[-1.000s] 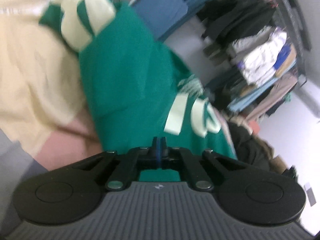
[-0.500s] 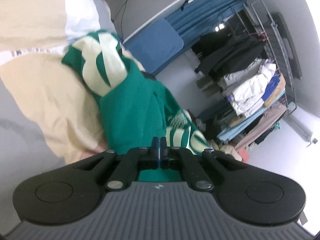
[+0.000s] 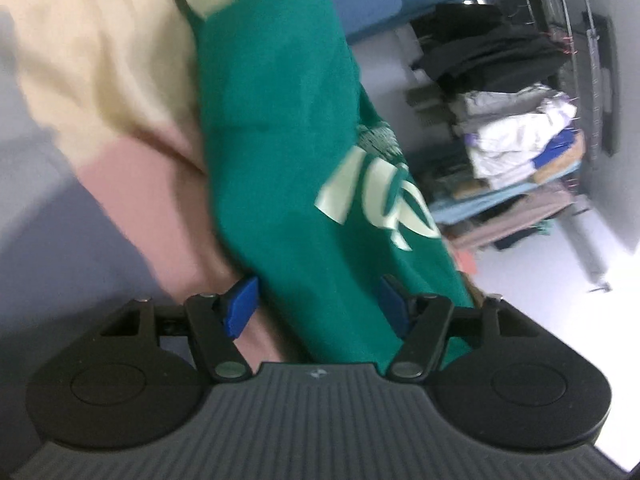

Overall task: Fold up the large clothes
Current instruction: 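Lift the hoodie with both tools and shake it out above the bed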

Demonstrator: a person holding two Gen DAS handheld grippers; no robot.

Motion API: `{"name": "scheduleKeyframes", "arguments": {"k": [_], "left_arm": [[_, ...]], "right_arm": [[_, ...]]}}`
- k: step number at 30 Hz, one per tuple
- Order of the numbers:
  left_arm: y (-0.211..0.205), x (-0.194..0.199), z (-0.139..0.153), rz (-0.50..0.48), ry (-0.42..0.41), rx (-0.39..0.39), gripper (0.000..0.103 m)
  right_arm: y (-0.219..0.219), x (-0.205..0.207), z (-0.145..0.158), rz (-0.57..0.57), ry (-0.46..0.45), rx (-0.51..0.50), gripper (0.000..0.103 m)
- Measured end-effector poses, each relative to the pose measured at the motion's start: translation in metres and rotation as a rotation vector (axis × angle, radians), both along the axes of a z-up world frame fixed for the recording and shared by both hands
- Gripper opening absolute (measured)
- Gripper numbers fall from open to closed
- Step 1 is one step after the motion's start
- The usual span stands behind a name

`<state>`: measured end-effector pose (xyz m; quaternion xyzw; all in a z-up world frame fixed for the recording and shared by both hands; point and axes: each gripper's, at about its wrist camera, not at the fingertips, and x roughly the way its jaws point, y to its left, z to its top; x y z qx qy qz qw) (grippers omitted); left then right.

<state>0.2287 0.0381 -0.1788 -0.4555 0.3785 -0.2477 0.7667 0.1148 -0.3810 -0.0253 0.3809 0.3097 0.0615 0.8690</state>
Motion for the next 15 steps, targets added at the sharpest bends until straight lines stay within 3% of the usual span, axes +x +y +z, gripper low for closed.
{"name": "scheduleKeyframes", "arguments": {"k": [2,5,9,13,15], "left_arm": [[-0.011,0.007,-0.005,-0.038,-0.006,-0.061,0.069],[-0.028,0.011,-0.017,-0.113,0.063,-0.109,0.069],[-0.045,0.011,-0.019,-0.155,0.056,-0.021,0.069],[-0.04,0.022,-0.019,-0.059,0.031,-0.034,0.069],[-0.034,0.03,-0.024,0.007,0.032,-0.036,0.052]], "right_arm": [[-0.002,0.002,-0.004,0.0,0.009,0.016,0.008],[-0.008,0.004,-0.011,-0.011,0.034,0.054,0.009],[-0.015,0.004,-0.019,-0.032,0.075,0.111,0.009],[-0.017,0.007,-0.026,-0.048,0.118,0.088,0.009],[-0.018,0.011,-0.031,-0.05,0.146,0.074,0.009]]}}
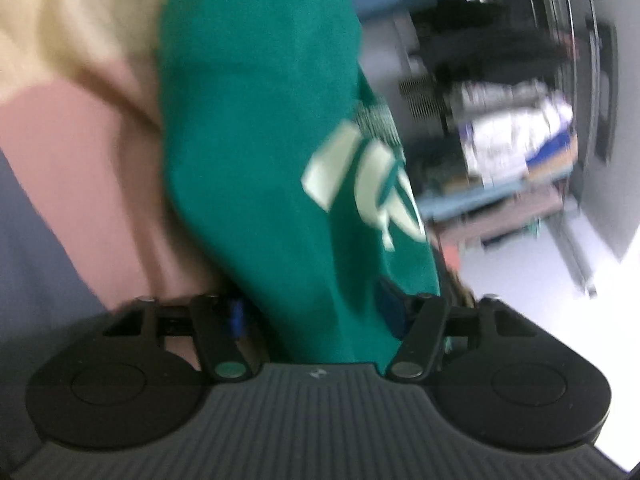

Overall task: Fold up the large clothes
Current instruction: 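Lift the hoodie with both tools and shake it out above the bed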

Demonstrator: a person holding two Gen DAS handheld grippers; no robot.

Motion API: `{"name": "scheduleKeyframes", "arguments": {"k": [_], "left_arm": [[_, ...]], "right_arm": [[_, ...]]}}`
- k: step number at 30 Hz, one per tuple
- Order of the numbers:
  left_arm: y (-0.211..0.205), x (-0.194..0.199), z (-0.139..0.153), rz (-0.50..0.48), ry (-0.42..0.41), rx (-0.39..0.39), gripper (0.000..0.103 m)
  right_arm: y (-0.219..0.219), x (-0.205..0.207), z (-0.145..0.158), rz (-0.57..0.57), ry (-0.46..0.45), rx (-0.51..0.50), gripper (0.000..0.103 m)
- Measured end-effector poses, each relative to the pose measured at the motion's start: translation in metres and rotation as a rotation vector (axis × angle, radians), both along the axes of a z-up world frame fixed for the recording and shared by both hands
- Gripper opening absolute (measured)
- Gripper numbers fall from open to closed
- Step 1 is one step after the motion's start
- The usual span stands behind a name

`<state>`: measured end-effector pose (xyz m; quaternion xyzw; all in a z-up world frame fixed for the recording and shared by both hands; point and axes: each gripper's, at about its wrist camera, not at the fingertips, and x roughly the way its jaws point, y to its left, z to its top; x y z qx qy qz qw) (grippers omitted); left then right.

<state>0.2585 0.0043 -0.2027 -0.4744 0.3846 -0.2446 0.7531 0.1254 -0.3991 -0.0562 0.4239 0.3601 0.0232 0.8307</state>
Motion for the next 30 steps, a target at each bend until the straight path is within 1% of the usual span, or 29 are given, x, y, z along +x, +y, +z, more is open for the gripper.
{"name": "scheduleKeyframes", "arguments": {"k": [1,2,3,5,6,8,9,10,13,14,16,19,20,22,24,26,27,30], "left_arm": [[0.003,0.009,0.0,0.009,0.02,0.014,0.044],[0.005,0.015,-0.004,0.011,0.044,0.028,0.027],[0.006,0.02,-0.006,0.009,0.046,0.035,0.016],[0.01,0.022,0.0,0.027,0.003,0.052,0.006],[0.012,0.021,0.006,0.03,-0.029,0.058,0.005],[0.016,0.014,0.025,0.039,-0.096,0.041,0.005],[0.018,0.01,0.035,0.045,-0.133,0.025,0.005],[0.022,0.004,0.05,0.05,-0.188,0.015,0.005],[0.03,-0.019,0.091,0.062,-0.333,0.059,0.005],[0.034,-0.027,0.103,0.066,-0.366,0.054,0.005],[0.048,-0.045,0.12,0.094,-0.394,0.017,0.005],[0.059,-0.07,0.15,0.133,-0.446,0.016,0.005],[0.061,-0.076,0.159,0.142,-0.455,0.004,0.005],[0.07,-0.096,0.179,0.161,-0.494,0.0,0.005],[0.077,-0.113,0.202,0.186,-0.528,0.008,0.005],[0.091,-0.134,0.229,0.2,-0.571,-0.01,0.005],[0.095,-0.14,0.243,0.208,-0.595,-0.013,0.005],[0.112,-0.167,0.296,0.215,-0.668,0.001,0.005]], "right_arm": [[-0.001,0.002,-0.003,0.002,0.015,-0.007,0.01],[-0.001,0.006,-0.006,0.009,0.032,-0.014,0.01],[0.0,0.009,-0.009,0.021,0.045,-0.016,0.011],[0.001,0.013,-0.013,0.047,0.057,-0.024,0.011],[0.003,0.014,-0.012,0.054,0.051,-0.031,0.011],[0.005,0.013,-0.007,0.074,0.022,-0.042,0.01],[0.007,0.01,-0.002,0.087,-0.017,-0.044,0.009],[0.009,0.005,0.006,0.101,-0.07,-0.044,0.009],[0.017,-0.013,0.031,0.157,-0.222,-0.046,0.009],[0.021,-0.02,0.04,0.17,-0.265,-0.058,0.009],[0.023,-0.032,0.05,0.188,-0.331,-0.043,0.008],[0.024,-0.055,0.072,0.201,-0.437,-0.021,0.009],[0.026,-0.06,0.081,0.208,-0.467,-0.019,0.009],[0.032,-0.072,0.104,0.234,-0.519,-0.023,0.009],[0.04,-0.083,0.131,0.256,-0.573,-0.069,0.009],[0.046,-0.091,0.16,0.275,-0.627,-0.071,0.009],[0.049,-0.097,0.178,0.281,-0.659,-0.087,0.009],[0.057,-0.112,0.229,0.299,-0.743,-0.131,0.009]]}}
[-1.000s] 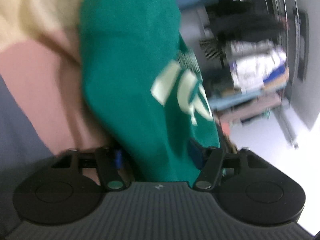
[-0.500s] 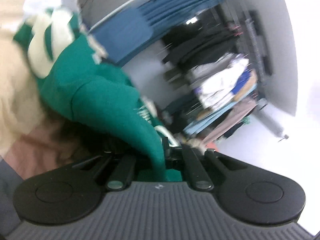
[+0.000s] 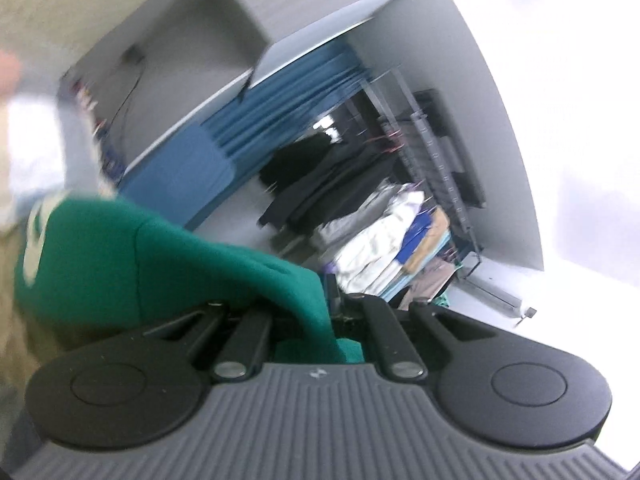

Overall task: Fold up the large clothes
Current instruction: 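Lift the hoodie with both tools and shake it out above the bed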

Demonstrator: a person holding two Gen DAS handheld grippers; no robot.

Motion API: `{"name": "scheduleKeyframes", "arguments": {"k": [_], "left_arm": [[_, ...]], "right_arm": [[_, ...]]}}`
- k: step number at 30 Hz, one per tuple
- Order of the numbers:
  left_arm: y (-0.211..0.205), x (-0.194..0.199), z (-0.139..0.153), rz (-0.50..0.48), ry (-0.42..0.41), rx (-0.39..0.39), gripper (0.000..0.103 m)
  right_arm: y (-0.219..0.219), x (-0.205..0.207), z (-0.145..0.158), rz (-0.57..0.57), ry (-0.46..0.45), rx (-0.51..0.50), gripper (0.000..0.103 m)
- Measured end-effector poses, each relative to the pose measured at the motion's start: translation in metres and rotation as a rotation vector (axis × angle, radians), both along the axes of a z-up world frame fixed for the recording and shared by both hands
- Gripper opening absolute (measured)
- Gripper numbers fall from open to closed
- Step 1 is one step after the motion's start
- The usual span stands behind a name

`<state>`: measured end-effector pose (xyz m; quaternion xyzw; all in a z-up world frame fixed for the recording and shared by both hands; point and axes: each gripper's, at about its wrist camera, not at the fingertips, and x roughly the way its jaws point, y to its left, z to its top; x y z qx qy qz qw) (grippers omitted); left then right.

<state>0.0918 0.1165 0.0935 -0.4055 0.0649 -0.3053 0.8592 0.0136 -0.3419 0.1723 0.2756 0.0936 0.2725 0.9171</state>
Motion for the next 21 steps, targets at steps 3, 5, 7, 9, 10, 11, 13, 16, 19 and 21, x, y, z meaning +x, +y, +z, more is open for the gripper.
{"name": "scheduleKeyframes", "arguments": {"k": [3,5,7,9,10,11,13,16,19,21], "left_arm": [[0.007,-0.017,0.057,0.002,-0.082,0.038,0.005],[0.012,-0.032,0.098,0.003,-0.146,0.062,0.005],[0.014,-0.043,0.137,0.0,-0.193,0.08,0.005],[0.014,-0.057,0.177,0.0,-0.243,0.108,0.005],[0.013,-0.064,0.196,0.0,-0.272,0.12,0.005],[0.012,-0.07,0.214,0.004,-0.295,0.133,0.005],[0.009,-0.075,0.255,0.021,-0.32,0.158,0.005],[0.002,-0.074,0.298,0.039,-0.356,0.192,0.005],[-0.01,-0.053,0.319,0.046,-0.338,0.212,0.006],[-0.02,-0.033,0.318,0.057,-0.293,0.245,0.006]], "right_arm": [[0.003,-0.016,0.051,0.008,-0.093,-0.029,0.009],[0.003,-0.029,0.085,0.009,-0.16,-0.036,0.009],[0.002,-0.036,0.116,0.004,-0.213,-0.033,0.009],[0.001,-0.042,0.146,-0.001,-0.264,-0.038,0.009],[-0.001,-0.046,0.16,-0.003,-0.294,-0.041,0.009],[-0.002,-0.049,0.174,-0.005,-0.327,-0.043,0.009],[-0.004,-0.05,0.202,-0.019,-0.378,-0.061,0.009],[-0.007,-0.04,0.232,-0.053,-0.414,-0.106,0.009],[-0.011,-0.008,0.243,-0.097,-0.414,-0.14,0.009],[-0.013,0.025,0.236,-0.126,-0.368,-0.164,0.009]]}}
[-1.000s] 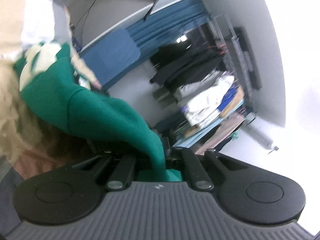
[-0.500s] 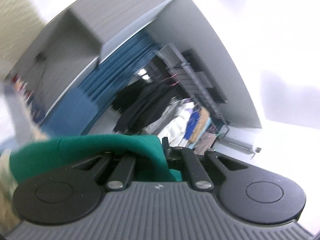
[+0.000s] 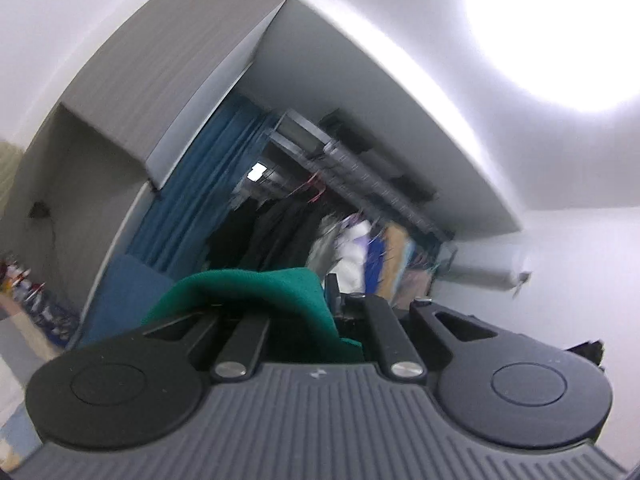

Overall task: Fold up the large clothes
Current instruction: 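Lift the hoodie with both tools and shake it out above the bed, then lower the hoodie onto the bed and open both tools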

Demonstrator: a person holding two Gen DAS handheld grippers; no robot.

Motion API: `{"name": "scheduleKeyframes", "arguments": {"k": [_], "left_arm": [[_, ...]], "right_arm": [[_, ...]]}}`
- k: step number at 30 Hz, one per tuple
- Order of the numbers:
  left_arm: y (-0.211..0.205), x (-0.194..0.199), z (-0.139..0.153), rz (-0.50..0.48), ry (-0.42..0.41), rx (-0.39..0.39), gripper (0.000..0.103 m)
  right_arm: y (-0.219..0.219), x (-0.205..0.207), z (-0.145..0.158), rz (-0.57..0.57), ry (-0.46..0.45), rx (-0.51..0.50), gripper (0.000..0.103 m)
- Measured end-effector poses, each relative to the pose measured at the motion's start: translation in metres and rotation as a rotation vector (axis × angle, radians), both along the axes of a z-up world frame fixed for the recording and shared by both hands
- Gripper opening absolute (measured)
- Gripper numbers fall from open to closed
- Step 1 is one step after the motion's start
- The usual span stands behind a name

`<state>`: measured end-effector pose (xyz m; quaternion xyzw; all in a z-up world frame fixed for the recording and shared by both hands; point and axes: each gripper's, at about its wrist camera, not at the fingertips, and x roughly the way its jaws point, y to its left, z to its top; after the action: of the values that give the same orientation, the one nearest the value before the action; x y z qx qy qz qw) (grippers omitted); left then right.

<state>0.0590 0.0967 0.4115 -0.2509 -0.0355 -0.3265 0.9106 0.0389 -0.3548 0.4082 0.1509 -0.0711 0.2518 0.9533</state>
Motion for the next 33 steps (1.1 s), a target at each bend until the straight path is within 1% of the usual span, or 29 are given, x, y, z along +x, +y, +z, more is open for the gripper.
{"name": "scheduleKeyframes", "arguments": {"k": [1,3,4,6,7,9,10,12,14,15,18,19,20,21,22,24,26,27,30,31,33], "left_arm": [[-0.007,0.016,-0.006,0.011,0.024,0.018,0.006],[-0.019,0.043,-0.03,0.045,0.067,0.069,0.006],[-0.026,0.062,-0.054,0.061,0.094,0.093,0.006],[-0.035,0.093,-0.092,0.083,0.158,0.124,0.006],[-0.039,0.11,-0.115,0.094,0.187,0.139,0.006],[-0.047,0.148,-0.16,0.121,0.24,0.174,0.006],[-0.049,0.168,-0.186,0.132,0.265,0.192,0.006],[-0.055,0.216,-0.231,0.147,0.312,0.211,0.006],[-0.059,0.263,-0.286,0.164,0.355,0.234,0.006],[-0.06,0.286,-0.308,0.169,0.377,0.247,0.006],[-0.063,0.355,-0.381,0.161,0.452,0.274,0.006],[-0.066,0.38,-0.406,0.157,0.477,0.282,0.006],[-0.065,0.395,-0.425,0.153,0.492,0.295,0.006],[-0.065,0.413,-0.45,0.151,0.509,0.309,0.006],[-0.067,0.429,-0.467,0.149,0.528,0.325,0.006],[-0.069,0.459,-0.499,0.144,0.569,0.33,0.006],[-0.077,0.494,-0.522,0.139,0.605,0.339,0.006],[-0.078,0.505,-0.538,0.141,0.62,0.352,0.006],[-0.079,0.53,-0.565,0.139,0.672,0.366,0.007],[-0.08,0.534,-0.565,0.138,0.681,0.372,0.007],[-0.08,0.524,-0.56,0.146,0.691,0.387,0.009]], "right_arm": [[-0.001,0.014,-0.005,-0.018,0.029,-0.007,0.009],[-0.002,0.044,-0.028,-0.055,0.088,-0.02,0.009],[-0.002,0.062,-0.044,-0.076,0.117,-0.03,0.009],[-0.004,0.095,-0.081,-0.102,0.179,-0.036,0.009],[-0.002,0.108,-0.095,-0.109,0.207,-0.037,0.009],[-0.002,0.143,-0.135,-0.13,0.265,-0.052,0.009],[-0.001,0.159,-0.15,-0.141,0.29,-0.058,0.009],[0.0,0.188,-0.186,-0.153,0.334,-0.058,0.009],[-0.002,0.215,-0.224,-0.166,0.366,-0.048,0.009],[-0.002,0.232,-0.244,-0.172,0.384,-0.043,0.009],[0.0,0.28,-0.301,-0.205,0.435,-0.059,0.009],[0.002,0.288,-0.319,-0.213,0.451,-0.066,0.009],[0.003,0.303,-0.339,-0.223,0.469,-0.077,0.009],[0.003,0.312,-0.355,-0.229,0.48,-0.088,0.009],[0.004,0.32,-0.37,-0.236,0.487,-0.098,0.009],[0.004,0.334,-0.4,-0.253,0.512,-0.11,0.011],[0.006,0.347,-0.425,-0.268,0.557,-0.121,0.011],[0.007,0.352,-0.437,-0.27,0.579,-0.129,0.011],[0.011,0.368,-0.463,-0.278,0.638,-0.151,0.011],[0.011,0.366,-0.47,-0.274,0.656,-0.145,0.011],[0.014,0.368,-0.482,-0.27,0.697,-0.143,0.011]]}}
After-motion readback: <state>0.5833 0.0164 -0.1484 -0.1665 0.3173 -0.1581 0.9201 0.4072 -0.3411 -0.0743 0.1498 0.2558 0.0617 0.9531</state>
